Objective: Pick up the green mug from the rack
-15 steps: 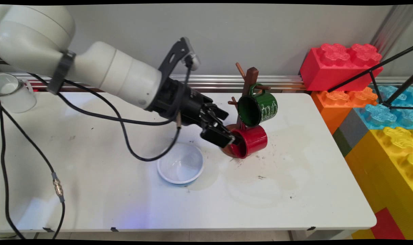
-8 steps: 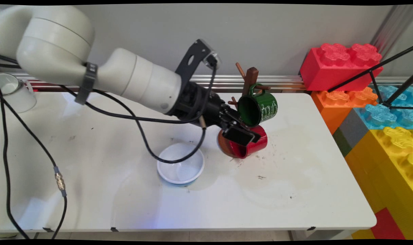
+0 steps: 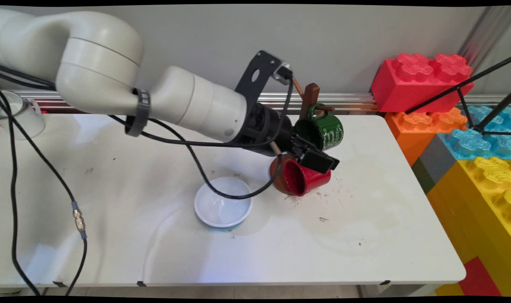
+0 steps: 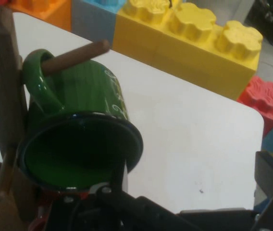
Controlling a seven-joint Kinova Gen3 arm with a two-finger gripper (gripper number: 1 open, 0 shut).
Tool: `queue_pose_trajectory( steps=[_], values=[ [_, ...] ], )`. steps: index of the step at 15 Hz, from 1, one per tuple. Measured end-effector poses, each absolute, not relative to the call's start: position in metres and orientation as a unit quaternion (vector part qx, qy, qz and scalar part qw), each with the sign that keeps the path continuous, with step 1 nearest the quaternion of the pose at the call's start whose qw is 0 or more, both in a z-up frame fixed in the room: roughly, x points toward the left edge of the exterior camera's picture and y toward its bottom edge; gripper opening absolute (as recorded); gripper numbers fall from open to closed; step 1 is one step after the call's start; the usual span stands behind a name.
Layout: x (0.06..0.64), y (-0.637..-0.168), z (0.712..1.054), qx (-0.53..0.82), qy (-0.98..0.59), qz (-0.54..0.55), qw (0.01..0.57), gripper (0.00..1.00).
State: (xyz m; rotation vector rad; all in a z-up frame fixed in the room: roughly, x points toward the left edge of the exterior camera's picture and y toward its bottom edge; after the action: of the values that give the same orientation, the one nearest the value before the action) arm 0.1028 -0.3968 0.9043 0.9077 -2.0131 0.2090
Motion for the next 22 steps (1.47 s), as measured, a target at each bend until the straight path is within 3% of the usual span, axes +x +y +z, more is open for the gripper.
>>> queue_pose_trajectory(
  steps=[22],
  values=[
    [0.071, -0.421, 0.883, 0.440, -0.763, 0.076, 0.467, 1.00]
  ],
)
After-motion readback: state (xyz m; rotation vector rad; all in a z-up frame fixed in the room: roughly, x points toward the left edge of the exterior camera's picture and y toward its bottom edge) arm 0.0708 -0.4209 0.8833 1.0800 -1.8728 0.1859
